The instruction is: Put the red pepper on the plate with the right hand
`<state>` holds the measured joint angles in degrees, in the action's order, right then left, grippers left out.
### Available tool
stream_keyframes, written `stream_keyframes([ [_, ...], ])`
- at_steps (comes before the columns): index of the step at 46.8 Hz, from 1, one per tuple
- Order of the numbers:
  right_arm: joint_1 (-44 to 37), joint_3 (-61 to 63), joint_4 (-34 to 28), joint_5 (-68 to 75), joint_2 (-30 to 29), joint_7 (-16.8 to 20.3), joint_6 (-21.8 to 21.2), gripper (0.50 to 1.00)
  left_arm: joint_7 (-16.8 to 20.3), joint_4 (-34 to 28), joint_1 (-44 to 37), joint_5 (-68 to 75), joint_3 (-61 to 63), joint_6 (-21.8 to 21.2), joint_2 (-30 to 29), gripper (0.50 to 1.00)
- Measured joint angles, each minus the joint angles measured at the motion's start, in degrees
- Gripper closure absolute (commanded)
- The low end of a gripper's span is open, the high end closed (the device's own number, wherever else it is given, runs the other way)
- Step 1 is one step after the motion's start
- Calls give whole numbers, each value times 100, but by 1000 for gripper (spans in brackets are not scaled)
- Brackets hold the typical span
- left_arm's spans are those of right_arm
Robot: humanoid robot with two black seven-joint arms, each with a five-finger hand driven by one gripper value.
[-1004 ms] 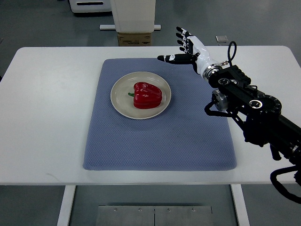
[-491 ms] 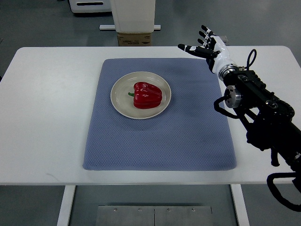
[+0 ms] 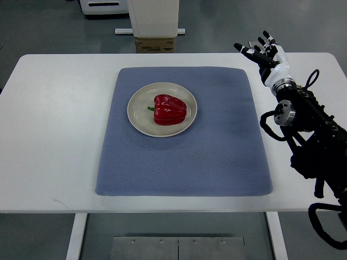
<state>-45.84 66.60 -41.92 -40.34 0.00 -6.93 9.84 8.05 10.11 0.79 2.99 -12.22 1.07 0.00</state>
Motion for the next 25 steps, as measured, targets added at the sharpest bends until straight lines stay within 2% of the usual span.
stream_keyframes([
  [25,336,247,-372,0,0,-19,-10,500,1,0,0,0,0,0,0,500],
])
